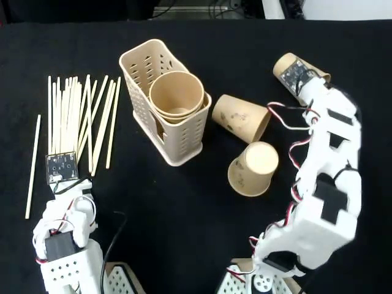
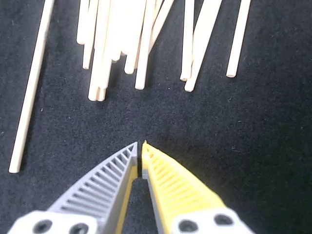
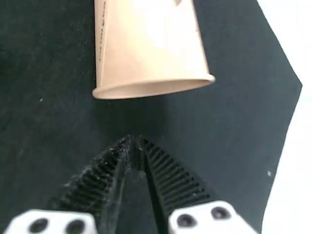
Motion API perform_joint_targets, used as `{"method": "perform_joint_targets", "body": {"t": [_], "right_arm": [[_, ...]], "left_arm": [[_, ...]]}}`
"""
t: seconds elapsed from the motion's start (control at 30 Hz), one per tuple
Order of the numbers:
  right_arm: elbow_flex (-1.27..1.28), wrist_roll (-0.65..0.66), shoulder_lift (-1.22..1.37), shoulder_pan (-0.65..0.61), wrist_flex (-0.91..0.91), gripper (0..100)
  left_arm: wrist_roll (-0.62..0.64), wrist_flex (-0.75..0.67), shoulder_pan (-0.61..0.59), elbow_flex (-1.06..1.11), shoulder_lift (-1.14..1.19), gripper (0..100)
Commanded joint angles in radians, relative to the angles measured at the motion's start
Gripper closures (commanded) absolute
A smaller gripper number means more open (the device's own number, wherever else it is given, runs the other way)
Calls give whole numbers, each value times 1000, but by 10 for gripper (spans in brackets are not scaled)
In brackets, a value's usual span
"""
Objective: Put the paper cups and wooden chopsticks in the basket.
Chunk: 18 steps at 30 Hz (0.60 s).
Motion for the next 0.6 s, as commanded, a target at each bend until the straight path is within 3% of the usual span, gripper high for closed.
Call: {"method": "perform_joint_targets", "body": {"t": [0.0, 0.13, 0.3, 0.57], "right_arm": [[-10, -8, -157, 3, 132, 986], [-5, -6, -202, 2, 95, 963], [-28, 14, -120, 3, 55, 691], [-150, 28, 127, -21, -166, 698]], "left_arm": [[0, 3, -7, 18, -2, 970], [0, 3, -7, 18, -2, 970], [0, 3, -7, 18, -2, 970], [0, 3, -7, 18, -2, 970]]}}
